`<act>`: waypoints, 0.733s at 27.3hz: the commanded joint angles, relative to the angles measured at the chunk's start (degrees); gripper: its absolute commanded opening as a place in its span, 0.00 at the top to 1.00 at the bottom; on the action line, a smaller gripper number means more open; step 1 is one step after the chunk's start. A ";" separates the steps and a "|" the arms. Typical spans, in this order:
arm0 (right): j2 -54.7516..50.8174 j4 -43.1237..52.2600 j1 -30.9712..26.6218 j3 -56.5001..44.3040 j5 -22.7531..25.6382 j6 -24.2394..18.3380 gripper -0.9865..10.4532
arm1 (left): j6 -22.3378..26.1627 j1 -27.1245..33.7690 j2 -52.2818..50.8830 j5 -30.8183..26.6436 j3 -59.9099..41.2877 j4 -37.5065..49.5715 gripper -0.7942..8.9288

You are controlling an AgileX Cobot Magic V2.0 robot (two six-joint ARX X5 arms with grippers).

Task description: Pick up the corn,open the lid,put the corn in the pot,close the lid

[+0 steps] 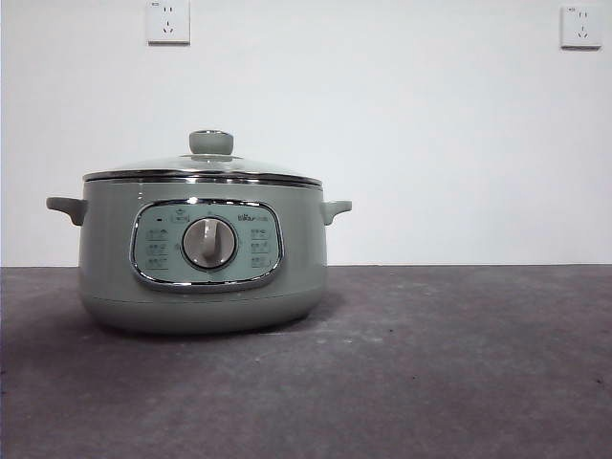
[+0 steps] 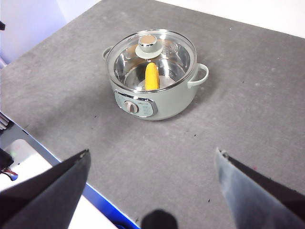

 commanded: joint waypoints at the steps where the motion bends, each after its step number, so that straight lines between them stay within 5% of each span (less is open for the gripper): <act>1: -0.04 -1.62 0.11 -0.39 -0.20 -0.59 0.53 | -0.37 -0.04 0.11 0.24 -0.09 0.17 0.43; 7: -0.04 -1.62 0.11 -0.39 -0.20 -0.59 0.54 | -0.37 -0.04 0.46 0.26 -0.09 0.07 0.47; 12: -0.04 -1.62 0.11 -0.39 -0.22 -0.68 0.92 | -0.20 -0.04 0.46 0.26 -0.09 0.07 0.91; 20: -0.04 -1.62 0.11 -0.39 -0.35 -1.62 0.91 | -0.13 -0.04 0.46 0.17 -0.09 0.20 0.92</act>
